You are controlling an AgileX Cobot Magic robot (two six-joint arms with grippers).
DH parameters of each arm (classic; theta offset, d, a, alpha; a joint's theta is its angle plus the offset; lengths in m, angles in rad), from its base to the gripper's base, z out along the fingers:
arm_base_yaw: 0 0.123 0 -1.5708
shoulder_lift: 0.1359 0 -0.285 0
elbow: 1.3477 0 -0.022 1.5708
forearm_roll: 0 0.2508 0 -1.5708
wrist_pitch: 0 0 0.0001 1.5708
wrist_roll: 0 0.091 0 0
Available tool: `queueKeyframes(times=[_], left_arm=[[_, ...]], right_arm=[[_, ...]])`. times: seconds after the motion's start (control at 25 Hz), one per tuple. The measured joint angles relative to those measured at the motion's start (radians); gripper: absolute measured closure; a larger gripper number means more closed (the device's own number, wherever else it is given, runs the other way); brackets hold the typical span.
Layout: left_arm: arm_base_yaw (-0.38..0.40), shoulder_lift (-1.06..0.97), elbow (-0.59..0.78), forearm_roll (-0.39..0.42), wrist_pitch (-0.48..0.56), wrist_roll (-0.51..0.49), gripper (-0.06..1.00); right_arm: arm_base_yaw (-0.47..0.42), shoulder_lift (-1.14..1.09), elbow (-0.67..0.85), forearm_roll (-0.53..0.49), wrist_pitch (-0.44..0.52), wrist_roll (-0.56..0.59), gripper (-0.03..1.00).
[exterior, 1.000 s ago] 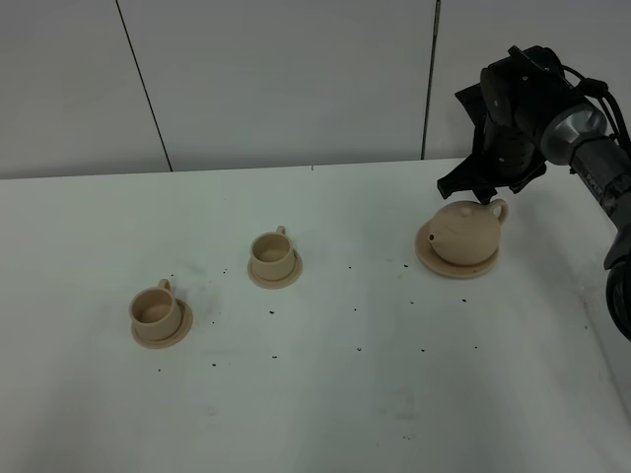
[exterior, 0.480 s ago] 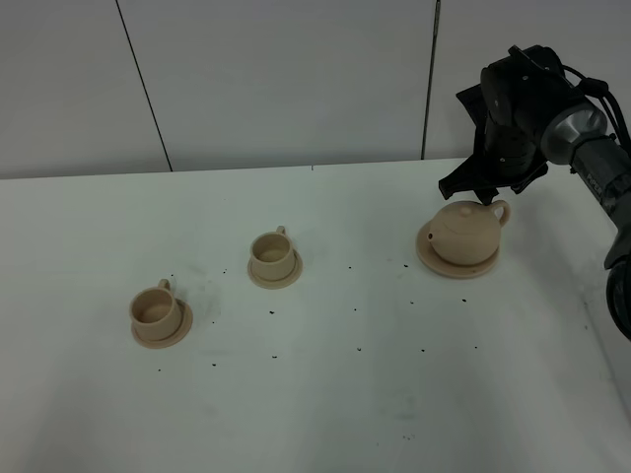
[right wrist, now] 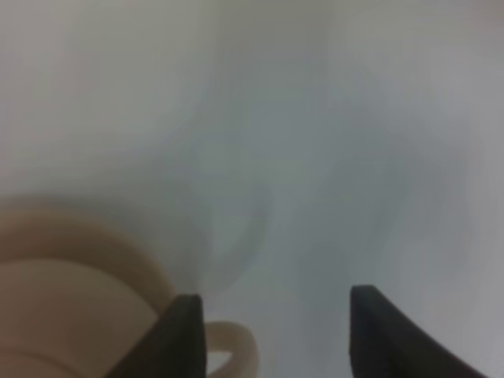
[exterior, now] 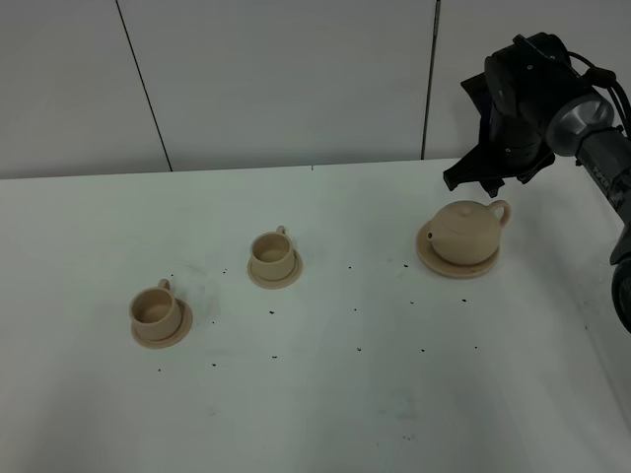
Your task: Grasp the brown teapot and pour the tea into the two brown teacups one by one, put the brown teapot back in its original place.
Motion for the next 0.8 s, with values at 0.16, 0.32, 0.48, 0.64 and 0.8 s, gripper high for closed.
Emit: queueKeyframes(times=[0.16,0.32,0.48,0.64,0.8], left_arm=[[0.000,0.000,0.000,0.000,0.000,0.000,0.70],[0.000,0.000,0.000,0.000,0.000,0.000,0.70],[0.000,0.000,0.000,0.000,0.000,0.000,0.70],[0.000,0.000,0.000,0.000,0.000,0.000,0.70],[0.000,0.000,0.000,0.000,0.000,0.000,0.70]], right_arm=[[0.000,0.000,0.000,-0.001,-0.018,0.002,0.56],[0.000,0.000,0.000,-0.002,-0.019,0.002,0.56],[0.000,0.004,0.000,-0.003,-0.019,0.002,0.56],[0.000,0.005,0.000,-0.004,-0.009,0.002,0.56],[0.000,0.005,0.000,-0.008,0.007,0.002,0.56]])
